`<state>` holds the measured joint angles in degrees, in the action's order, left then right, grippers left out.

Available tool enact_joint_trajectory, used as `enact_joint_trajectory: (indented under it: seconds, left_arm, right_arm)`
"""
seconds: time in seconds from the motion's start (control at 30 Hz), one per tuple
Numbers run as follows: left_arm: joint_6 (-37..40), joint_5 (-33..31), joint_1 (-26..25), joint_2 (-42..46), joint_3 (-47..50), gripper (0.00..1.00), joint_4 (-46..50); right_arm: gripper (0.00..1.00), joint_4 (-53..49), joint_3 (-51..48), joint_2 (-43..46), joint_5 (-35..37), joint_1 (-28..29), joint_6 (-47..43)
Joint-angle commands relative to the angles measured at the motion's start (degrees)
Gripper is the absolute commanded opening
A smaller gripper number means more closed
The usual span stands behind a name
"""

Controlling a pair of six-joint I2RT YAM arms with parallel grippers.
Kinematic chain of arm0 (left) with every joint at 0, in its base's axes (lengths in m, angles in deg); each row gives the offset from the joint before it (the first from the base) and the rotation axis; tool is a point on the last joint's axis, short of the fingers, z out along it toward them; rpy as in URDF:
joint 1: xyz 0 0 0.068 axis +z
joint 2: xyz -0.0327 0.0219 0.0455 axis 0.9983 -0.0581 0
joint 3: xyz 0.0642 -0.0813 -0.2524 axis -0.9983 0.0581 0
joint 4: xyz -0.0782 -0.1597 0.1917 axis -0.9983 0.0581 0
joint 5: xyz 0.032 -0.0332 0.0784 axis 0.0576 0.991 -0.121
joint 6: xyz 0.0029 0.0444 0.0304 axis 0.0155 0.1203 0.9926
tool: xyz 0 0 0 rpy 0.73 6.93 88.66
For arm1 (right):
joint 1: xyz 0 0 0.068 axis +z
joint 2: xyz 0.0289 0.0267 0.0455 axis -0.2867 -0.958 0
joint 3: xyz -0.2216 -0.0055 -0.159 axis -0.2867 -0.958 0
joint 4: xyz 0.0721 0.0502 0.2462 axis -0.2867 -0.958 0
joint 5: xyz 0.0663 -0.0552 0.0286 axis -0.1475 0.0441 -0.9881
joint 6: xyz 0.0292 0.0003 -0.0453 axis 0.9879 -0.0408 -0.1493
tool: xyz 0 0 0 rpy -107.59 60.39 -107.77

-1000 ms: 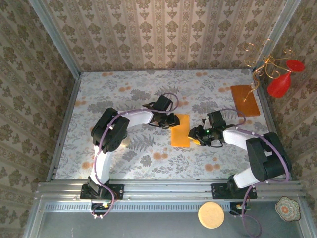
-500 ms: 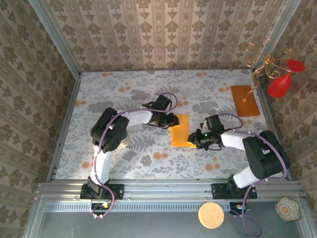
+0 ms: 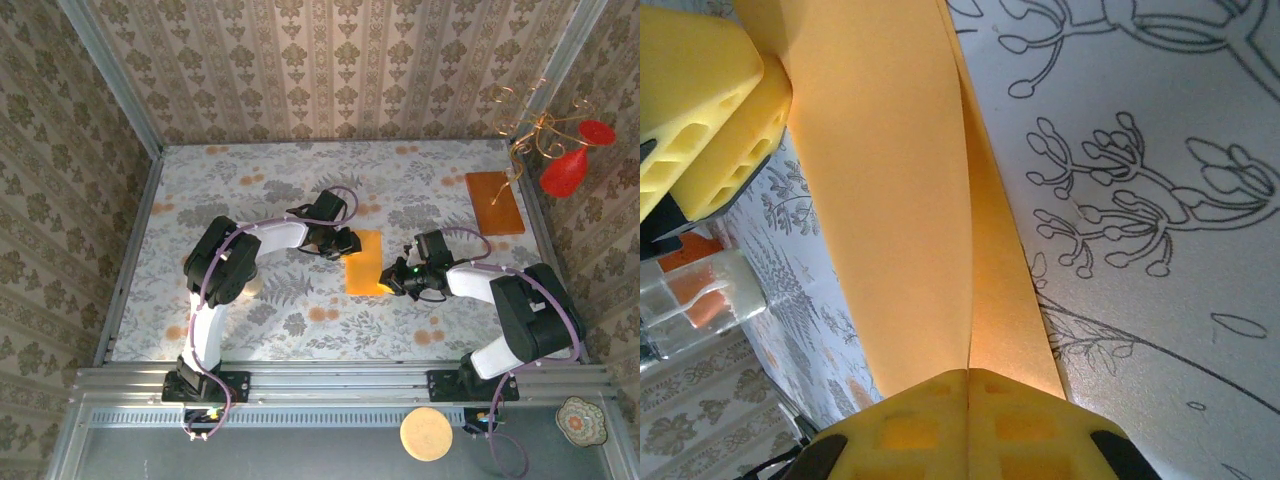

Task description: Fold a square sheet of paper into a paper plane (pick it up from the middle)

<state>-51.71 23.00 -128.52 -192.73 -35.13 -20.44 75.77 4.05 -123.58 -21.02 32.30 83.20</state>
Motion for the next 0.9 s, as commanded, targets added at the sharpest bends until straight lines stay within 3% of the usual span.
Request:
enact_joint_trajectory:
  seconds: [0.0, 0.87]
  left_arm:
    - [0.57, -0.46, 0.52, -1.54, -0.56, 0.32, 4.38]
    - [4.28, 0.86, 1.86, 0.74, -4.46, 0.30, 5.44]
  right_arm:
    - [0.06, -0.82, 1.83, 0.82, -0.01, 0.07, -0.17]
    - [0.04, 3.16, 10.96, -11.28, 0.47, 4.23, 0.86]
